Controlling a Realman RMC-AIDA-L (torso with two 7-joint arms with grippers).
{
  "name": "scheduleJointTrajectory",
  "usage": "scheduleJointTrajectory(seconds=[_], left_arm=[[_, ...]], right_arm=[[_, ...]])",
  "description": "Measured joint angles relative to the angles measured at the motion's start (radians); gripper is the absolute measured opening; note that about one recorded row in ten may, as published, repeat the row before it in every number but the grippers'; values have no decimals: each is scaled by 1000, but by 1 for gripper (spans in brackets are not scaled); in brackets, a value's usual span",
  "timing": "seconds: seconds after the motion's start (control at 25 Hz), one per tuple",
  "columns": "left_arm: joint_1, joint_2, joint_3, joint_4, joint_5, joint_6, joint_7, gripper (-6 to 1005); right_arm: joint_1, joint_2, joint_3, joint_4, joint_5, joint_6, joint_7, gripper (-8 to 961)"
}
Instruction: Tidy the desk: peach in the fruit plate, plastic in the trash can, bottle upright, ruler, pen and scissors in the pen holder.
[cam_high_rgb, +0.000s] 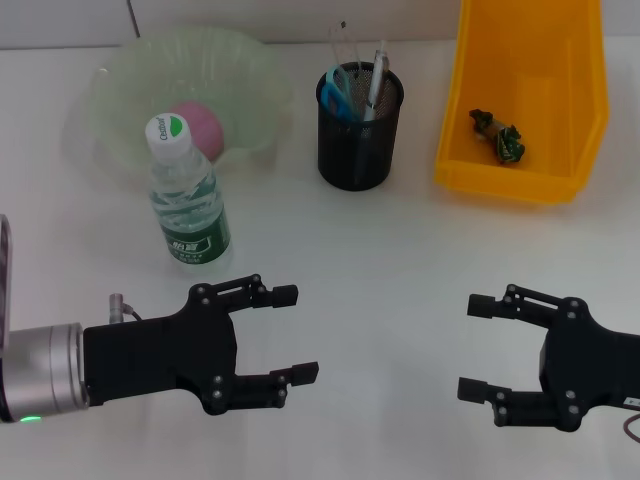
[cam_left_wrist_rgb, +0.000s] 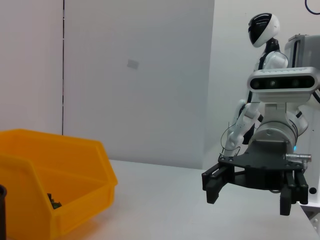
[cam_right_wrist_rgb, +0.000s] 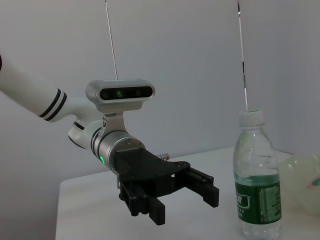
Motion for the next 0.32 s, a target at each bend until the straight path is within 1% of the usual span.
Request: scheduleJointTrajectory(seconds=[0.32], left_arm=[[4, -3, 0, 0, 0, -1, 3, 794]], right_arm=[[1, 5, 0, 0, 4, 13, 0, 840]])
